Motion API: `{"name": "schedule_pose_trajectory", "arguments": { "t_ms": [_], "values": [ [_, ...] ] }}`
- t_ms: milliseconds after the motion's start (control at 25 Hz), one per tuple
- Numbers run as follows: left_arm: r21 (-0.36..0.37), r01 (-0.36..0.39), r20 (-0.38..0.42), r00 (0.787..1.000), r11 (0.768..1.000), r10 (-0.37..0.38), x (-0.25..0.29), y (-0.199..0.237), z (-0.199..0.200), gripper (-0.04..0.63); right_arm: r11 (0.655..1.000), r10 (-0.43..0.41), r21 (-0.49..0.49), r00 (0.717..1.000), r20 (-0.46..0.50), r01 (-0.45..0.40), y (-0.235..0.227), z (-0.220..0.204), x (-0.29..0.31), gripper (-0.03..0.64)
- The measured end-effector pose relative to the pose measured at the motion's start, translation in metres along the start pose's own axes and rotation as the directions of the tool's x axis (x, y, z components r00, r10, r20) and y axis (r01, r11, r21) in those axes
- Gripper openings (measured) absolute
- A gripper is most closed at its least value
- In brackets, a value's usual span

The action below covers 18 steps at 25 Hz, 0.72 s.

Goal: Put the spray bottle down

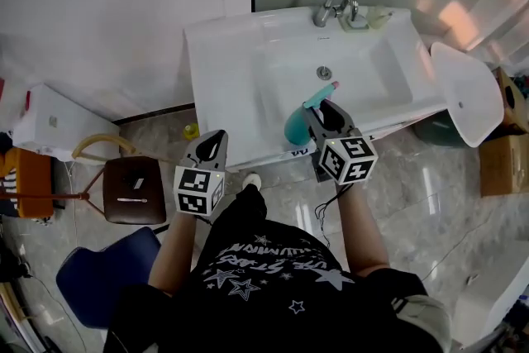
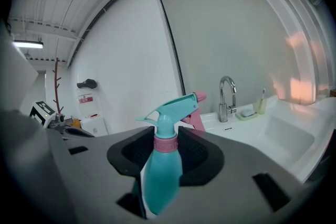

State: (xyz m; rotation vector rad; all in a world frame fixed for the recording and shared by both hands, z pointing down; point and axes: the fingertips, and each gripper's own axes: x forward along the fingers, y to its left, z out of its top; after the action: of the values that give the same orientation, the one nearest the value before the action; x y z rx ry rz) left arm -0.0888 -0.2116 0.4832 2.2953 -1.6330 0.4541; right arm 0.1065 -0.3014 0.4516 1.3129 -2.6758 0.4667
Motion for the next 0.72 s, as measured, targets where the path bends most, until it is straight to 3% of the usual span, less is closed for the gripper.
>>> {"name": "schedule_pose_trajectory", "arguments": {
  "t_ms": [400, 720],
  "values": [
    [0.043, 0.037, 0.059, 0.997, 0.998, -0.039, 0.087, 0.076, 0.082, 0.015, 0.998, -0.052, -0.032, 0.998, 0.033, 0.053, -0.040, 0.060, 0.119, 0.150],
    [0.046, 0.033, 0.074, 0.997, 0.998, -0.037, 0.130, 0.128, 0.108, 0.015, 0.995, -0.092, -0.044, 0.994, 0.061, 0.094, -0.061, 0.083, 0.205, 0.150]
  ]
}}
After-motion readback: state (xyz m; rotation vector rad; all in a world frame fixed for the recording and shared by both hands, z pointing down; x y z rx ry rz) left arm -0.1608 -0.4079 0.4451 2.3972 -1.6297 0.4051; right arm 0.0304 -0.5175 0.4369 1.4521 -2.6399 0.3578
